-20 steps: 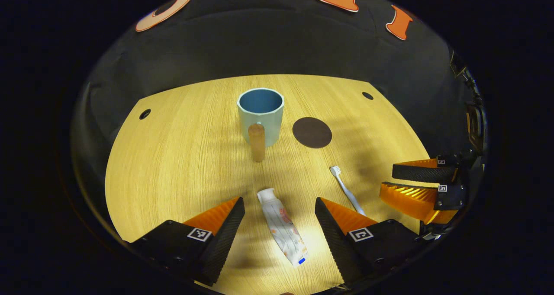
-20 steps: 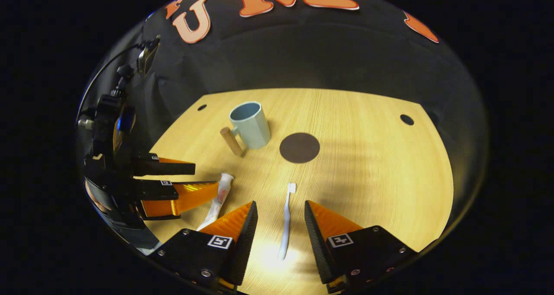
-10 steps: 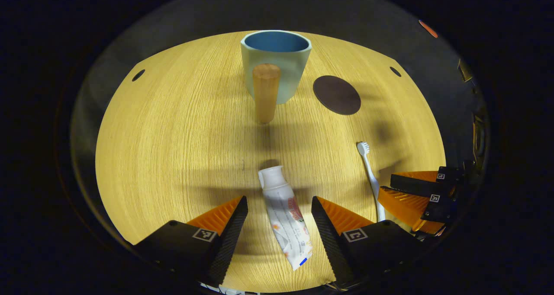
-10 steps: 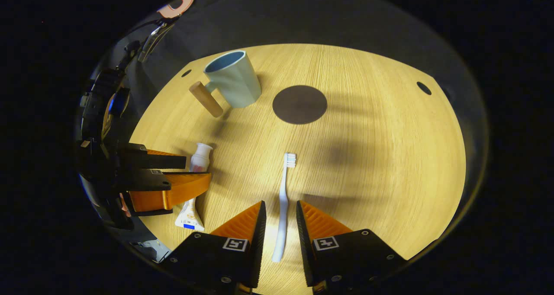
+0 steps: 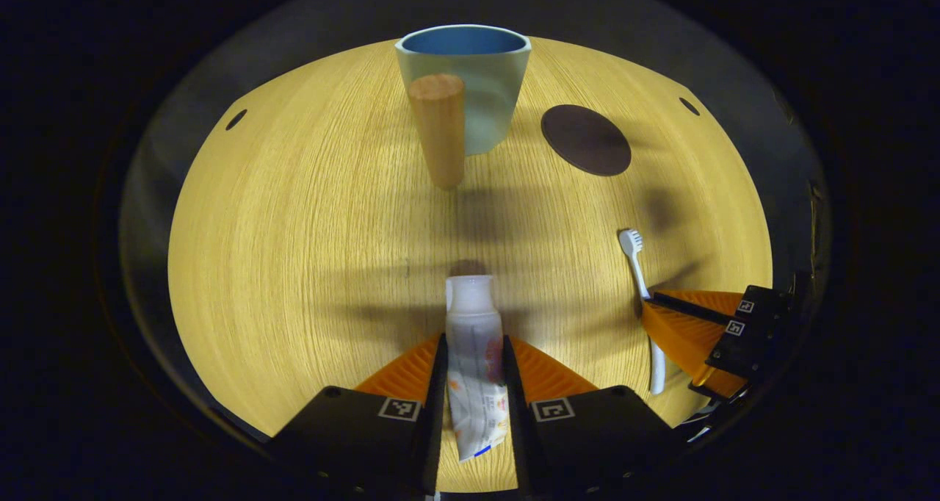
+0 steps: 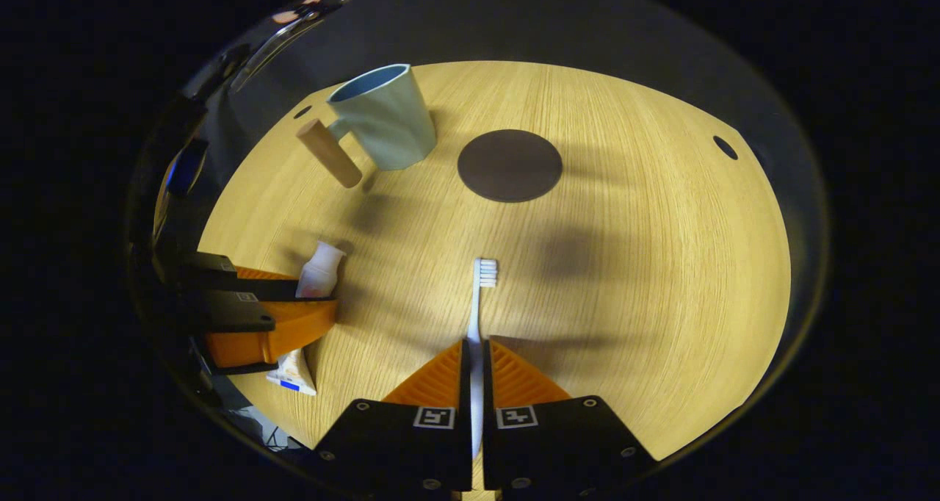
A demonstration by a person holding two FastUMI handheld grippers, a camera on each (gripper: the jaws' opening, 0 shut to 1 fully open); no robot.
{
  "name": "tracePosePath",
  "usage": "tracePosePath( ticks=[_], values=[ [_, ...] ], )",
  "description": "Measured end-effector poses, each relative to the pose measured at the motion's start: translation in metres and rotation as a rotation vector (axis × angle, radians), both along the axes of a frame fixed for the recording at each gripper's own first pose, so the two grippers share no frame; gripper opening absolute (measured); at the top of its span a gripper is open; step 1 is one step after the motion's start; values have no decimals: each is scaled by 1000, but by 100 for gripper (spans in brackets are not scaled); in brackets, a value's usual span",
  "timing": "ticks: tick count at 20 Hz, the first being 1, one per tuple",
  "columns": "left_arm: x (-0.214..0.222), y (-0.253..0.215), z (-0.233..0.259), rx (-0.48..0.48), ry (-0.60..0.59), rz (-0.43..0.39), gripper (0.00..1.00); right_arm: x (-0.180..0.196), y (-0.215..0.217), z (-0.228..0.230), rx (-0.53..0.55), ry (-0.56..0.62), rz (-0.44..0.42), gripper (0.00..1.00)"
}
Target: Put the toothbrush and toothpaste on the desktop into the cup, then pick up the cup and place it on the coaster on the desktop.
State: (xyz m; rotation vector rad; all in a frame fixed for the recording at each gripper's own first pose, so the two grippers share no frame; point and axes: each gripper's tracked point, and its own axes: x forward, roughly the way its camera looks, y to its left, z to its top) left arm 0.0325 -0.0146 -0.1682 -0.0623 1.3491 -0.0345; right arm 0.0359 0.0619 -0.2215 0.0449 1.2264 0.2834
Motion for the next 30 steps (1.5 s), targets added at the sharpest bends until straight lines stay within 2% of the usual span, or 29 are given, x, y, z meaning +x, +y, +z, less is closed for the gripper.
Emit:
tracePosePath(
  ticks=[1,2,3,4,5,6,11,16,18,22,26,30],
  values=[
    [1,-2,5,-22,-12,-5,40,-1,0,2,4,-7,4,6],
    [1,-5,8,-42,-22,-14,33,1,1,4,6,-22,7,5],
    [-2,-4,10,-56,-34,-1,34,1,4,8,16,-40,10,5],
    [-4,-6,12,-72,-44,-11,24,3,8,14,33,-57,5,5],
    [-5,-10,14,-85,-63,-5,24,2,10,21,49,-75,9,5],
    [-2,-10,19,-90,-81,-7,18,5,13,28,59,-99,7,5],
    [19,-6,35,-88,-267,-29,18,12,17,61,111,-213,-6,4],
    [50,1,65,-78,-481,-36,18,30,15,101,228,-371,-60,5],
    [62,10,78,-75,-584,-42,18,34,8,103,238,-433,-86,4],
    [72,28,97,-135,-699,-25,18,36,7,110,247,-532,-128,4],
    [90,47,117,-138,-853,-7,17,42,9,113,249,-638,-141,4],
    [110,65,145,-123,-998,15,18,33,-2,128,248,-720,-146,4]
  ],
)
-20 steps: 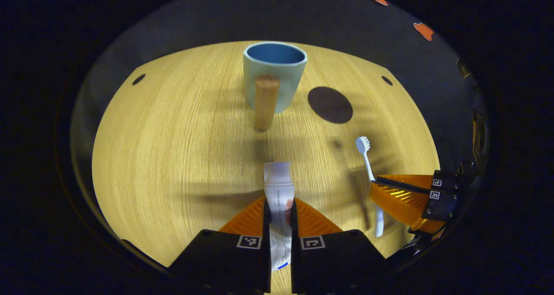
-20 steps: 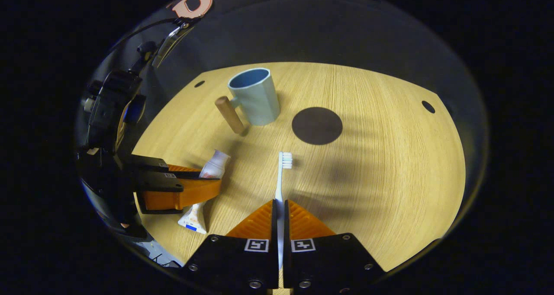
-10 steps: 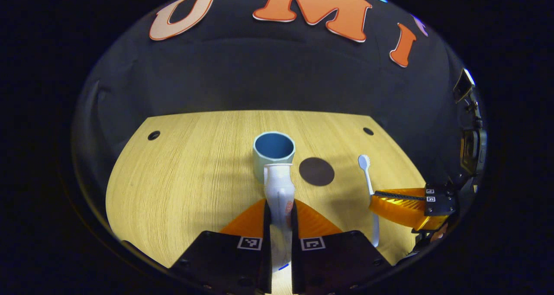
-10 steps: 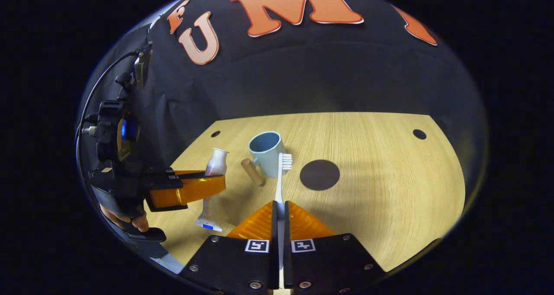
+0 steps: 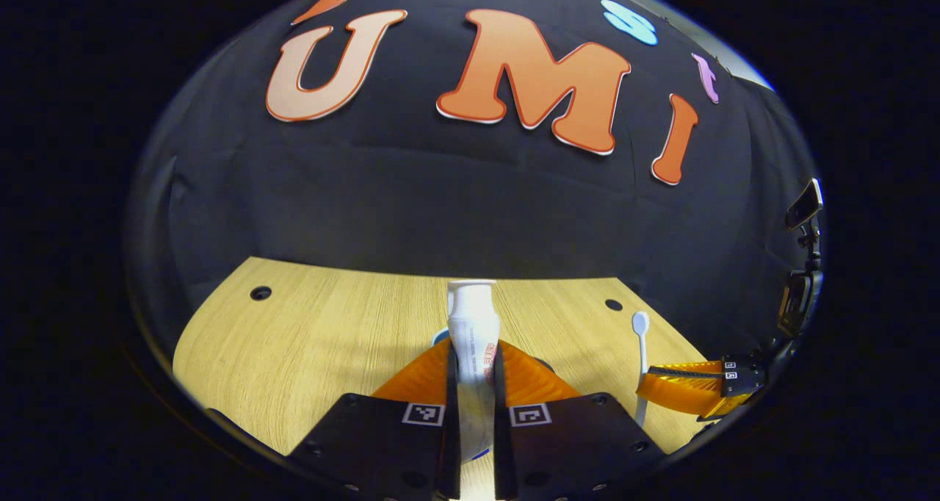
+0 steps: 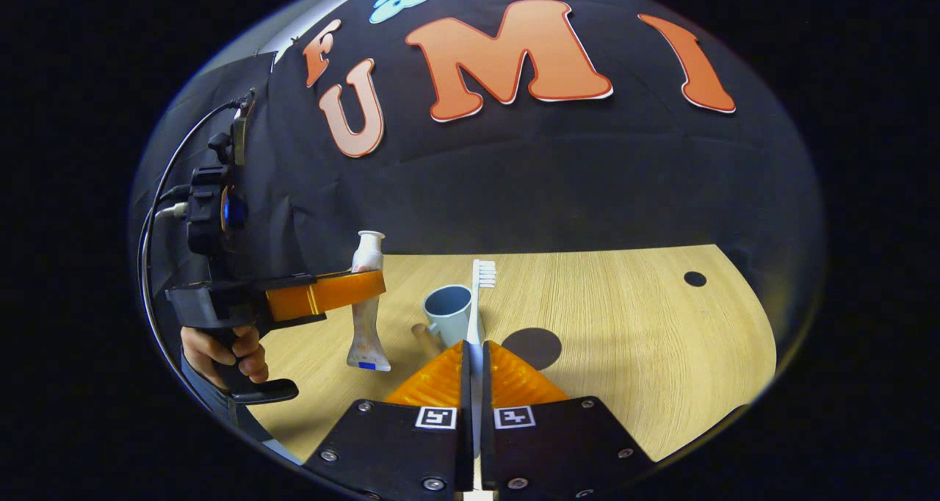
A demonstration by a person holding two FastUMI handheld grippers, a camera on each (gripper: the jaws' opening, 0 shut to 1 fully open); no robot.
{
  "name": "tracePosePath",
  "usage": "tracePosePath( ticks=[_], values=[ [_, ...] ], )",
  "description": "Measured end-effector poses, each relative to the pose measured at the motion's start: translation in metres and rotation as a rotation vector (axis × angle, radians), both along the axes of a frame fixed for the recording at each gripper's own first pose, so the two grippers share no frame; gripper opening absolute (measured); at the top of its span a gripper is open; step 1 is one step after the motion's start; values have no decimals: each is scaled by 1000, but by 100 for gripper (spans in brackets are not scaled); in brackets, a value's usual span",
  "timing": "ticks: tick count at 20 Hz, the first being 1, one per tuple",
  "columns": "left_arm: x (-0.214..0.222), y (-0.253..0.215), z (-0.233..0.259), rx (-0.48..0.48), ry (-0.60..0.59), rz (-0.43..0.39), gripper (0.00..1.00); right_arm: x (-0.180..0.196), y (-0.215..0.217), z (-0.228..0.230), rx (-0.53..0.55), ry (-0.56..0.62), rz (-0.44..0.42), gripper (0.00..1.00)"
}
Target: Put the toothbrush and toothpaste on the desktop into the cup, then pick up the cup and place it on the coaster on the desktop.
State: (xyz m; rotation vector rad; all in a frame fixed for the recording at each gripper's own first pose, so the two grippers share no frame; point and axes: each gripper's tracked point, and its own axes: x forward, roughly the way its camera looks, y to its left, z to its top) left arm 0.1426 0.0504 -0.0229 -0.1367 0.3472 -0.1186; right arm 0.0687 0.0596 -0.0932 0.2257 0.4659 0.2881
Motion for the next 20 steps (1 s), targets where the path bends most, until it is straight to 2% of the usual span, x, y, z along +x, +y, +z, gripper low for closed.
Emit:
tracePosePath(
  ticks=[5,8,11,20],
  values=[
    [33,8,40,-1,-181,35,17,13,0,6,-4,-77,-24,4],
    [55,8,47,5,-255,41,17,28,1,10,-12,-130,-34,4],
    [76,2,48,-34,-309,25,17,30,0,9,-13,-169,-47,4],
    [123,8,-15,-113,-271,48,17,50,-1,3,19,-207,-61,4]
  ],
)
